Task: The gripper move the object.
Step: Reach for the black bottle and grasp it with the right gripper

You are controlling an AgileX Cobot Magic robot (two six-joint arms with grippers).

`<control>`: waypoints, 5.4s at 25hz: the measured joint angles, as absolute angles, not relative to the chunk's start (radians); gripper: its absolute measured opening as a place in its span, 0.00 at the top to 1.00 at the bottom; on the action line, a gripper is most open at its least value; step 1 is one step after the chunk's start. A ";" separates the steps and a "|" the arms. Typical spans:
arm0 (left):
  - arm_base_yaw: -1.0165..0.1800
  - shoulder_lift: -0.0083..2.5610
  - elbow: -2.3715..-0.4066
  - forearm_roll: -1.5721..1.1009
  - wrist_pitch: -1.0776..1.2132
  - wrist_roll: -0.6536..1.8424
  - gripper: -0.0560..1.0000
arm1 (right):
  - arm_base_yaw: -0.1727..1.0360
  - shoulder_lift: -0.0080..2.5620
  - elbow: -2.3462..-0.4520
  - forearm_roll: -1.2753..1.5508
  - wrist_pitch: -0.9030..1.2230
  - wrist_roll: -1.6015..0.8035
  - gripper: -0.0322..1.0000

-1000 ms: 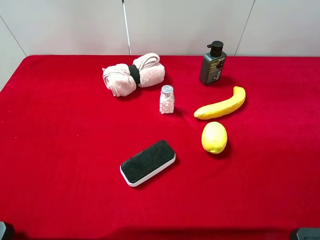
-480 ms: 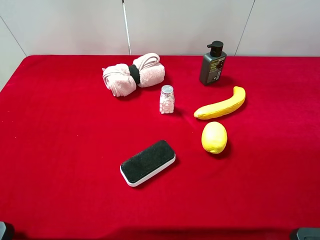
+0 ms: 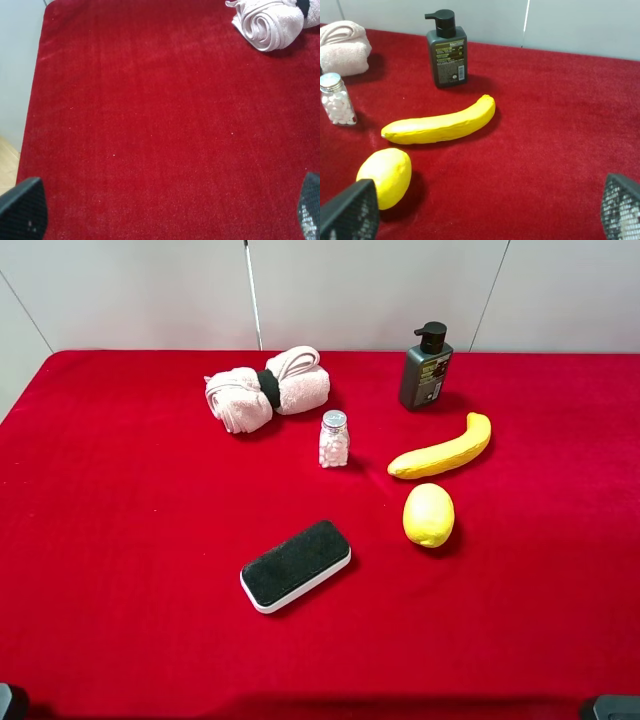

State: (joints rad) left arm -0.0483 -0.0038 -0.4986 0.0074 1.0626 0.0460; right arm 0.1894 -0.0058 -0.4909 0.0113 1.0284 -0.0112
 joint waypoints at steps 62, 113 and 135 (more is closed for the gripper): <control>-0.048 -0.004 -0.499 0.007 1.063 0.046 0.01 | 0.247 1.511 -1.356 0.026 0.995 -0.930 0.30; -0.048 -0.004 -0.499 0.007 1.063 0.046 0.01 | 0.328 2.118 -1.776 0.060 0.957 -1.237 0.30; -0.048 -0.004 -0.499 0.007 1.063 0.046 0.01 | 0.328 2.219 -1.776 0.000 0.911 -1.238 0.30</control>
